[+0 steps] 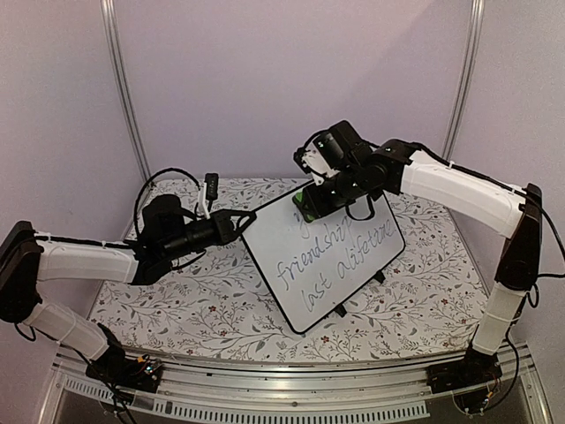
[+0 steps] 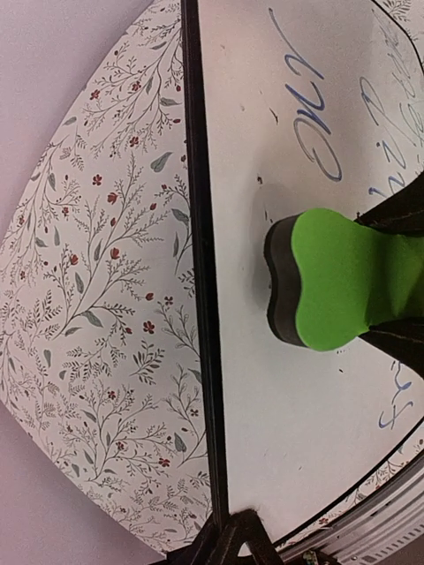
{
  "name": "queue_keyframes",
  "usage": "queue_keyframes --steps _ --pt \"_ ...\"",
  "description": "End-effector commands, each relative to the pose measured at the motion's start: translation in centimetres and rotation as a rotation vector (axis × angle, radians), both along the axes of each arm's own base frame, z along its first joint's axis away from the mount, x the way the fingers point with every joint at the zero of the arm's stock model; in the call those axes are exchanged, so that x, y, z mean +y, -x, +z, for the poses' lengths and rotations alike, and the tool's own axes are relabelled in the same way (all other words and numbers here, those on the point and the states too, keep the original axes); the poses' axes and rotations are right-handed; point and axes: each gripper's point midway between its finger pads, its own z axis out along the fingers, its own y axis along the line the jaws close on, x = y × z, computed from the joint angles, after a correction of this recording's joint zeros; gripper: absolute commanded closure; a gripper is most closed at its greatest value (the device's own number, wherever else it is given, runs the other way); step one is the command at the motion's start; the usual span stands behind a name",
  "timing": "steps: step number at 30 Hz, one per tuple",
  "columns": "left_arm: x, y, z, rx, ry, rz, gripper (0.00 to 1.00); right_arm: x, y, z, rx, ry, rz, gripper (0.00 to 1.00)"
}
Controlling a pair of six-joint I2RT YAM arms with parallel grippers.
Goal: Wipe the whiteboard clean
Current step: Erase the whiteboard at the center of the board.
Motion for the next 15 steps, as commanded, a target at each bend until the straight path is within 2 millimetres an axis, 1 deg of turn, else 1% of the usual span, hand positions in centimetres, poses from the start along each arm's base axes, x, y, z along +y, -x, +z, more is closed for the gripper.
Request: queue_keyframes --steps 1,9,12,15 --pt "0.1 -0.1 0.5 -0.041 0.009 -0.002 0.97 1.0 0.9 -0.5 0.013 0.046 0.025 0.95" --pt "0.0 0.0 0.4 -0.044 0.014 -0.008 1.0 0.7 1.0 -1.8 0.023 0.102 0.001 0.95" --pt "0.0 0.0 0.3 -0.045 0.015 -0.01 1.0 0.5 1.2 -3.1 0.041 0.136 0.0 0.96" --pt "0.0 0.1 0.4 -0.048 0.015 -0.01 1.0 0.7 2.1 -4.3 0.07 0.148 0.024 0.97"
